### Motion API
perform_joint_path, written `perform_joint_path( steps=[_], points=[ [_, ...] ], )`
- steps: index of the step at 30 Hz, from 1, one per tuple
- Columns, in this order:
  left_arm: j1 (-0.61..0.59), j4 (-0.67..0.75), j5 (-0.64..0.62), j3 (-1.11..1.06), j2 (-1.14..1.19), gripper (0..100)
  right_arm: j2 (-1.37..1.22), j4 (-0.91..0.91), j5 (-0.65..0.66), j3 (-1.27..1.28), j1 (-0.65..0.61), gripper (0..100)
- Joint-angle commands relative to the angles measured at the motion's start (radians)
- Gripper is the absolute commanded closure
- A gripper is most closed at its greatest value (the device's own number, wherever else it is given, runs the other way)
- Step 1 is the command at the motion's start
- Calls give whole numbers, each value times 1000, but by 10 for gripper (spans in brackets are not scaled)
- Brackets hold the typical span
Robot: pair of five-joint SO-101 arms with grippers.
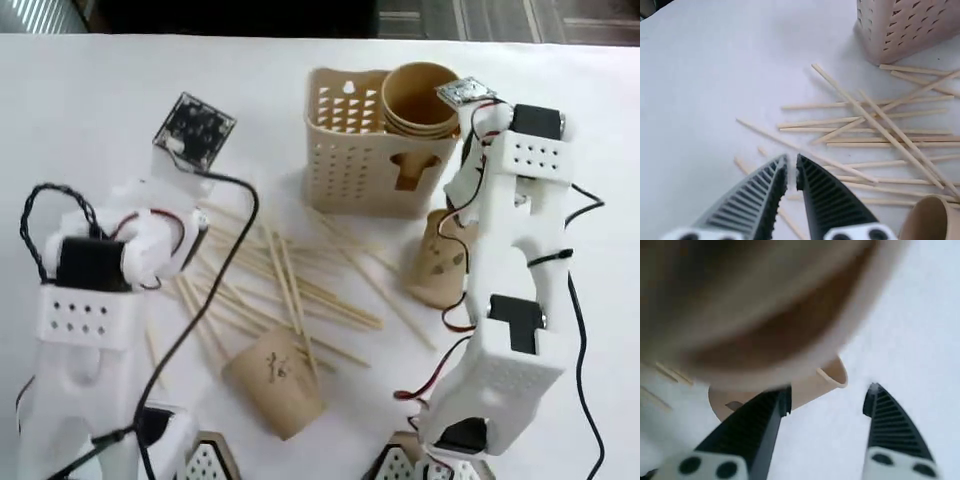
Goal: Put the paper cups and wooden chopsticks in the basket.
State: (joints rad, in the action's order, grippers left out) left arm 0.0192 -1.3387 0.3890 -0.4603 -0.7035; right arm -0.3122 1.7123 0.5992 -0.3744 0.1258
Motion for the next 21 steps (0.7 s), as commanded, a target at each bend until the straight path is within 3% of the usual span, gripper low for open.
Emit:
perform_joint_path(
  steps=[1,8,15,21],
  points=[
    [-8,60,-5,-49,-71,943,-10,7,12,31,-35,757],
    [-16,84,-5,-106,-107,943,-31,8,95,121,-12,763],
    [-61,86,-5,-101,-107,943,-31,8,97,135,68,946],
    [-61,86,-5,-103,-107,943,-28,10,164,129,58,980]
  ],
)
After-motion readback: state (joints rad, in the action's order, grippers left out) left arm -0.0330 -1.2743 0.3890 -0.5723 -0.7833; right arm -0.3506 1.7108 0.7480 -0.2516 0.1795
